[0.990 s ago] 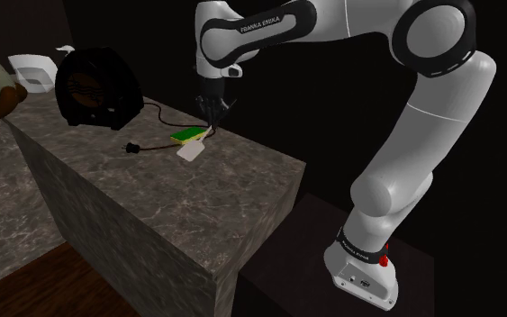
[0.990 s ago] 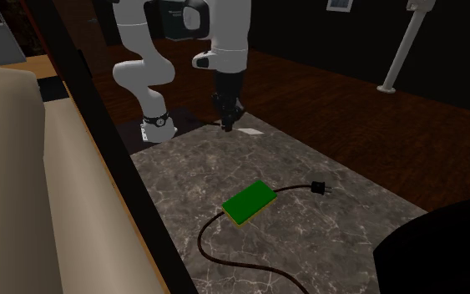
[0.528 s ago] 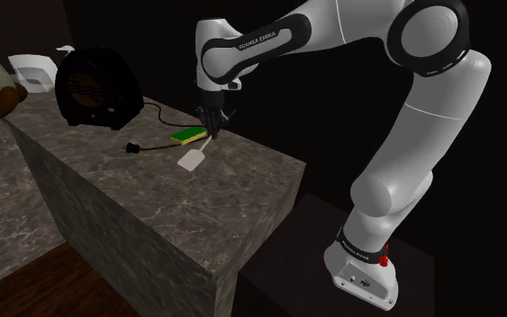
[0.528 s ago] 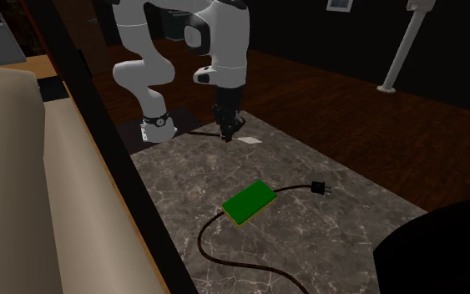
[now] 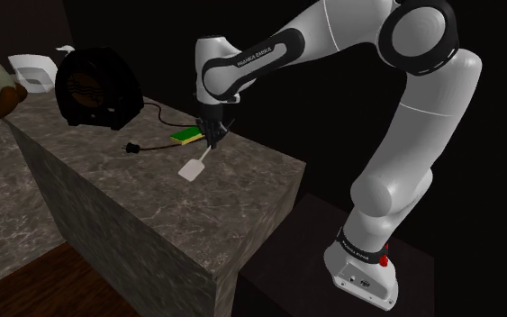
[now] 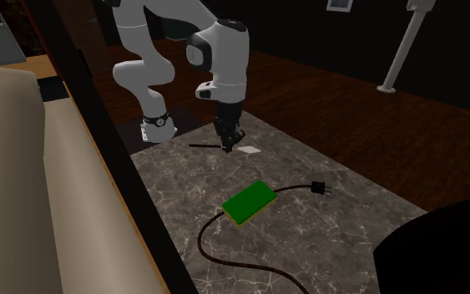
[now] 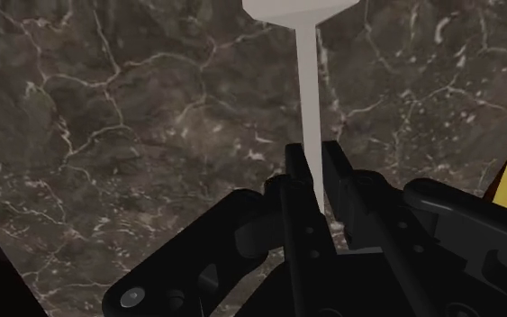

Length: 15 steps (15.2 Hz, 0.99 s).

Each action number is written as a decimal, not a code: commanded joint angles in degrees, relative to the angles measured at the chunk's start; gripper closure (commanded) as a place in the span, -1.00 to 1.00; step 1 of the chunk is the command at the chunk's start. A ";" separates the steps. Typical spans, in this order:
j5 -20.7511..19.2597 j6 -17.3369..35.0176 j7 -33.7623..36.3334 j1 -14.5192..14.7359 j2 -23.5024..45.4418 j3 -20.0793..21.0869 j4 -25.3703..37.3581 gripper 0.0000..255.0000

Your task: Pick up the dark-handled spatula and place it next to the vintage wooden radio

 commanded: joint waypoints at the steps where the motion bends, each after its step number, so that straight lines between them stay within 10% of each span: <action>1: -0.64 1.64 0.56 0.09 0.87 -0.03 -0.89 1.00; 15: -3.86 7.86 3.07 0.59 5.05 -0.57 -3.66 1.00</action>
